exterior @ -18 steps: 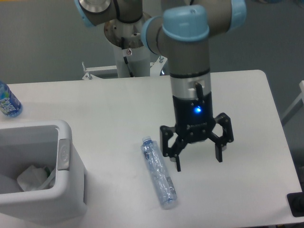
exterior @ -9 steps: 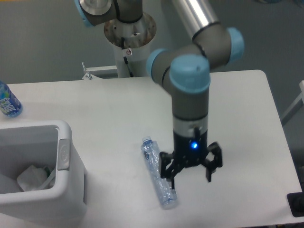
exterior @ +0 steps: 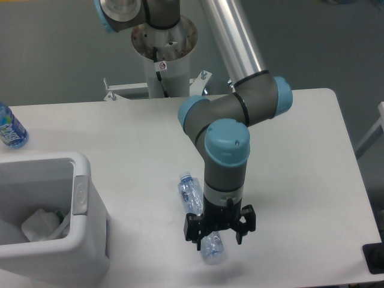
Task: Place the trash in the trash can
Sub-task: 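Close the gripper around the bottle's cap end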
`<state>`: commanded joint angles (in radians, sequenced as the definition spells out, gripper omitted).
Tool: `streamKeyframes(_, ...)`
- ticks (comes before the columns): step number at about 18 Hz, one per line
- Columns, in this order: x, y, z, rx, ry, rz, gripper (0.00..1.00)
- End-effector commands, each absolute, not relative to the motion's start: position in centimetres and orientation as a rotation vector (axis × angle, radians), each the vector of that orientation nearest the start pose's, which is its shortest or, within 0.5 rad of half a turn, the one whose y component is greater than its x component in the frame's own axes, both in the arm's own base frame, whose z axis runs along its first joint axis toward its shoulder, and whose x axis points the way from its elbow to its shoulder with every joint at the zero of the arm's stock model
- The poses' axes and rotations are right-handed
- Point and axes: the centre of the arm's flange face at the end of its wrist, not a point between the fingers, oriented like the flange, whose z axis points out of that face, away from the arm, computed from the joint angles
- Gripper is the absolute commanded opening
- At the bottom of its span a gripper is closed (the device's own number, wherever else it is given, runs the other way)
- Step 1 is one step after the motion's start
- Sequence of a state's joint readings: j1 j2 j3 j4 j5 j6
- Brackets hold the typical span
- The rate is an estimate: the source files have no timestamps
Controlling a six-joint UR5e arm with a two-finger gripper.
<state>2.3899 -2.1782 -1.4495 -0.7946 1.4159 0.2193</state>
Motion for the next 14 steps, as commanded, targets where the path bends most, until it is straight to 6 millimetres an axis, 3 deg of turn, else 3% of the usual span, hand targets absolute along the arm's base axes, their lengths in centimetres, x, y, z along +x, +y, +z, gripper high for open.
streamKeyframes(3,-42.0,59.8,24.5,-2.714,-0.813,-0.005,1.00)
streamKeyframes(14,-40.8,60.3,20.9,-2.798,-0.820,0.056,1.00)
